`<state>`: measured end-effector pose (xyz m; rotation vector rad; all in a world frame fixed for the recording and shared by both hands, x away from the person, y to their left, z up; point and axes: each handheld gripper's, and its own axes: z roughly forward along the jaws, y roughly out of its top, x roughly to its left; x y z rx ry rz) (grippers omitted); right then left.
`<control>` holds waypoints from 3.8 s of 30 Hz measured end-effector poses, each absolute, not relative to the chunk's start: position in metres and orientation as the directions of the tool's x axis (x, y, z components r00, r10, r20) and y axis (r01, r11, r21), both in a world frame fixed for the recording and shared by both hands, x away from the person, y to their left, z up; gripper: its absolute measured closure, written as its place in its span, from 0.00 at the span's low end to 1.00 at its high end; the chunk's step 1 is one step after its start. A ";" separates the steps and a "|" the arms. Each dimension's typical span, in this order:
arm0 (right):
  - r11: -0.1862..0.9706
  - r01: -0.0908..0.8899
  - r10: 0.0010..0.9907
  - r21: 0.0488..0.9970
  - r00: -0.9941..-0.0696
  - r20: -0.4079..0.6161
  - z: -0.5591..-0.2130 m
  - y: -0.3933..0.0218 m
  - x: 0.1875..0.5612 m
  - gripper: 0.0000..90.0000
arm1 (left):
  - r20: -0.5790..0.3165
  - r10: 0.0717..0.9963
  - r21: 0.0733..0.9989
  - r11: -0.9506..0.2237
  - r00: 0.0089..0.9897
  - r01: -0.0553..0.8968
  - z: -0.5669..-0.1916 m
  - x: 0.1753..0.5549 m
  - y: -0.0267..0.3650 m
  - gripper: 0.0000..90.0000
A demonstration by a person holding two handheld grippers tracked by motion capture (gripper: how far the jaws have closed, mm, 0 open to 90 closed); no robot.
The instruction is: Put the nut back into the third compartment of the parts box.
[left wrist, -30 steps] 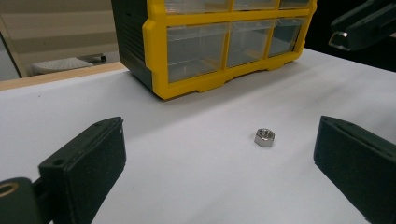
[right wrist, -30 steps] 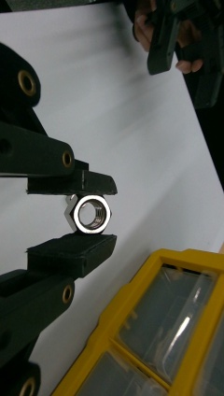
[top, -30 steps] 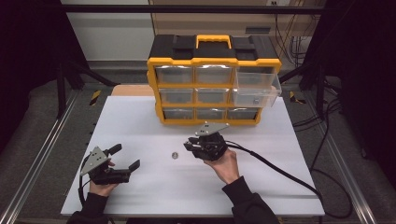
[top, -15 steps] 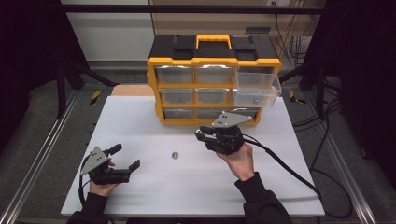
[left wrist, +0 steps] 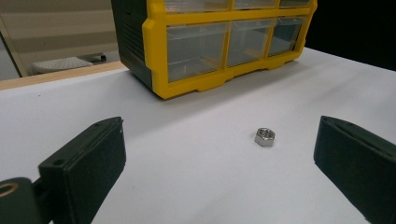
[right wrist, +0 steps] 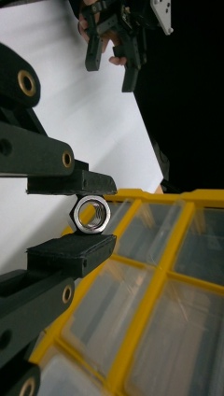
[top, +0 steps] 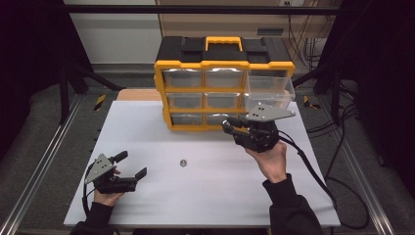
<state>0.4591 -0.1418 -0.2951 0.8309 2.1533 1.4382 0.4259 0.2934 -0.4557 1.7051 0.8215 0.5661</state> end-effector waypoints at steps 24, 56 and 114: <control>0.209 0.217 0.793 0.954 -0.608 -0.036 -0.224 -0.190 0.481 0.78 | -0.040 0.764 0.959 -0.150 0.644 0.238 -0.456 0.426 0.294 0.02; 0.236 0.377 0.893 0.896 -0.448 -0.047 -0.235 -0.205 0.535 0.78 | -0.042 0.763 0.960 -0.148 0.645 0.237 -0.456 0.426 0.294 0.02; 0.144 0.188 0.773 0.972 -0.634 0.008 -0.339 -0.150 0.444 0.01 | -0.039 0.764 0.961 -0.148 0.644 0.234 -0.455 0.425 0.293 0.02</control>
